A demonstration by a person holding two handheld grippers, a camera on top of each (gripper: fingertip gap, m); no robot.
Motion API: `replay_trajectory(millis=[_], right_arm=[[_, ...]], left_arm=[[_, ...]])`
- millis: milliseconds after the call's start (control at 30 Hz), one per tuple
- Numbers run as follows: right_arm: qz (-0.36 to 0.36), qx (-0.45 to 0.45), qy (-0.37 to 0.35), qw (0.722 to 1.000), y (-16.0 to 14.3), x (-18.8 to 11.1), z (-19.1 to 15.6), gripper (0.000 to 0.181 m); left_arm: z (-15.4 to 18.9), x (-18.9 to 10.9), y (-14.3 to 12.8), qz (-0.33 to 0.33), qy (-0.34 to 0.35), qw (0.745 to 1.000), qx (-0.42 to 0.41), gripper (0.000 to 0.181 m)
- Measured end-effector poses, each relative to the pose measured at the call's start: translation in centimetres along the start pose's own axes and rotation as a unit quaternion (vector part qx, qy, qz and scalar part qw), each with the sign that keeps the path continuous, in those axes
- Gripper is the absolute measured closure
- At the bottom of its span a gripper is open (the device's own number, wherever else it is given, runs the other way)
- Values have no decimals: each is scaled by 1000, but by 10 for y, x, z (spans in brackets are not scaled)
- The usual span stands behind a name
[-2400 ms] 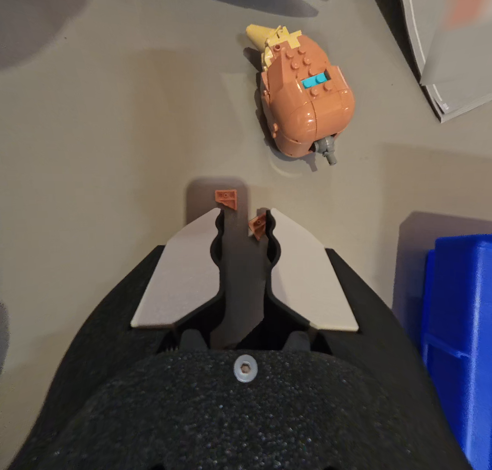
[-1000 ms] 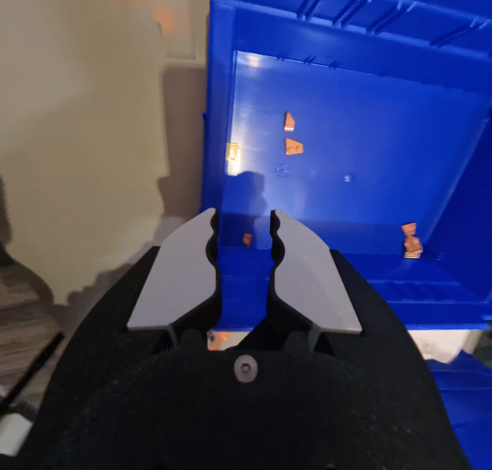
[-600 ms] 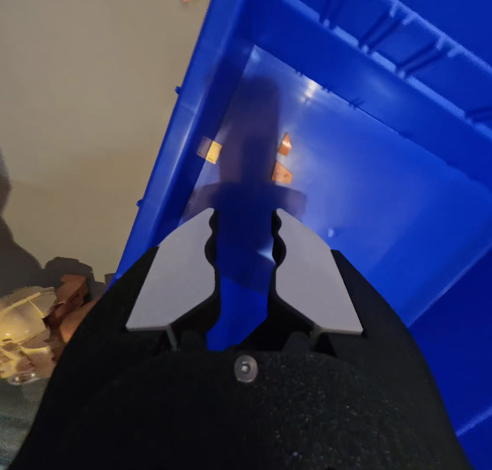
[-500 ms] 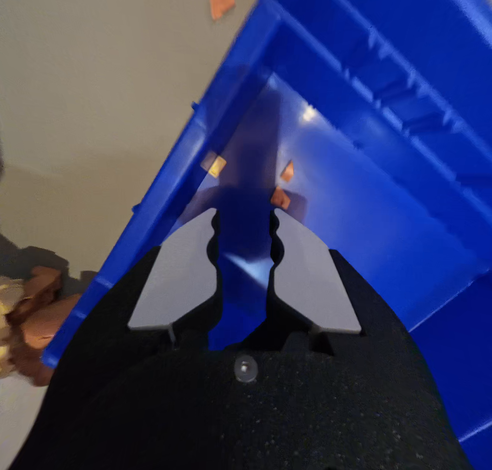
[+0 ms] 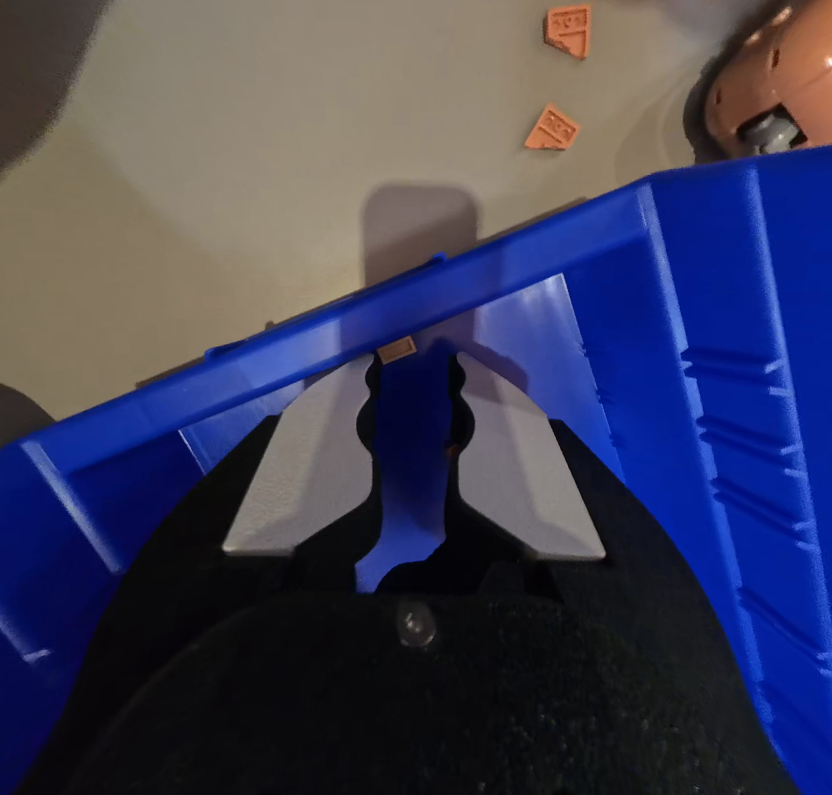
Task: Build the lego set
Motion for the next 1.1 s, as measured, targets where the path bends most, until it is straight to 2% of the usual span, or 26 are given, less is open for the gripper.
replay_trajectory(millis=[300, 500, 567, 967, 1100], right_arm=[[42, -61, 22, 997, 8, 5, -7, 160], [74, -65, 28, 995, 19, 9, -15, 170], [71, -60, 36, 995, 19, 9, -18, 180], [25, -12, 0, 1000, 1, 0, -9, 170], [45, 16, -1, 999, 6, -5, -7, 163]], left_arm=[[-6, 3, -4, -17, 20, 1000, 11, 170], [-8, 5, -6, -26, 31, 999, 15, 171], [-8, 5, -6, -28, 32, 999, 16, 171], [-6, 4, -5, -22, 31, 999, 25, 170], [-6, 4, -5, -21, 30, 999, 28, 170]])
Point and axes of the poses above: each gripper's, where its closed fingertips meet, x out along the fingers, y out of its top, z = x × y across the jaws, the point moved 2 cm from there along -x, back along the fingers, and after that the axes turned 8 degrees about -y, right-handed, at the moved point
